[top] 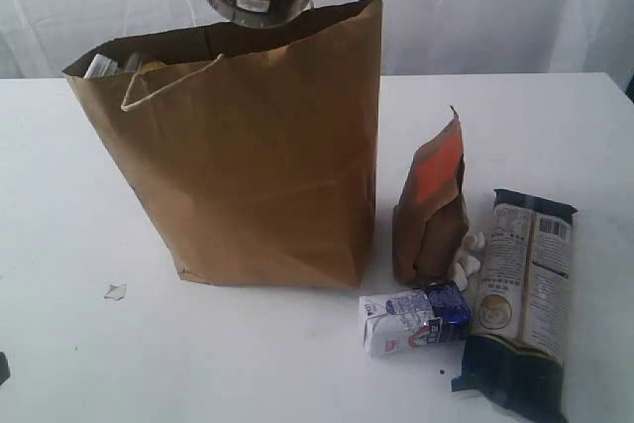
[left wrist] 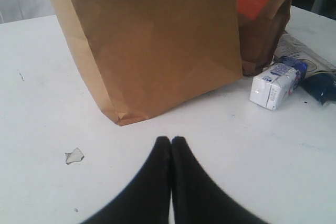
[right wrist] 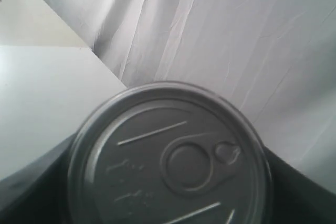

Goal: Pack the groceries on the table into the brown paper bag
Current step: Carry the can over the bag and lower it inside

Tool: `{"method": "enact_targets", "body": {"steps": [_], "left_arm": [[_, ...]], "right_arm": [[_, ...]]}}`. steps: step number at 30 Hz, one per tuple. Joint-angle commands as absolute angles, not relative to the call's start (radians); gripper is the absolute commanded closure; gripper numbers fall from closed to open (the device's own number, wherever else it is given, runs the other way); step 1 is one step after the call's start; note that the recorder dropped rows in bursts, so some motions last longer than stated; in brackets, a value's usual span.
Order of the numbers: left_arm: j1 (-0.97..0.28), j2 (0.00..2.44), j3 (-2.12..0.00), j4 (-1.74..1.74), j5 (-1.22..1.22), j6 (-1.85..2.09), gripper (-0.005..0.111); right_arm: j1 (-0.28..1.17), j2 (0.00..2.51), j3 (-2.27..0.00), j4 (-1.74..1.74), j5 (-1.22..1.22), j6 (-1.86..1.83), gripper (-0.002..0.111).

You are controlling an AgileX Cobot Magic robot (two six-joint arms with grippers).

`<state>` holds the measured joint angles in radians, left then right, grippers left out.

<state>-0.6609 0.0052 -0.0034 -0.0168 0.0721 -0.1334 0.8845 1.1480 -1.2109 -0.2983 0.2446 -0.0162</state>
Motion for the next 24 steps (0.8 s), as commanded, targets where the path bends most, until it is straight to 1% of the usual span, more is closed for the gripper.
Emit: {"method": "enact_targets", "body": {"steps": [1,9,18,24], "left_arm": [[-0.661,0.0,0.0,-0.027,0.075,-0.132,0.107],[-0.661,0.0,0.0,-0.027,0.075,-0.132,0.107],[-0.661,0.0,0.0,-0.027,0.075,-0.132,0.107],[-0.661,0.0,0.0,-0.027,0.075,-0.132,0.107]], "right_arm": [[0.855,1.218,-1.26,-0.318,0.133,-0.027,0.108],[0.835,1.325,-1.309,-0.318,0.041,-0.042,0.108],[0.833,1.389,-1.316,-0.318,0.064,-0.053,0.108],[0.8,1.418,-1.316,-0.318,0.067,-0.06,0.108]]}}
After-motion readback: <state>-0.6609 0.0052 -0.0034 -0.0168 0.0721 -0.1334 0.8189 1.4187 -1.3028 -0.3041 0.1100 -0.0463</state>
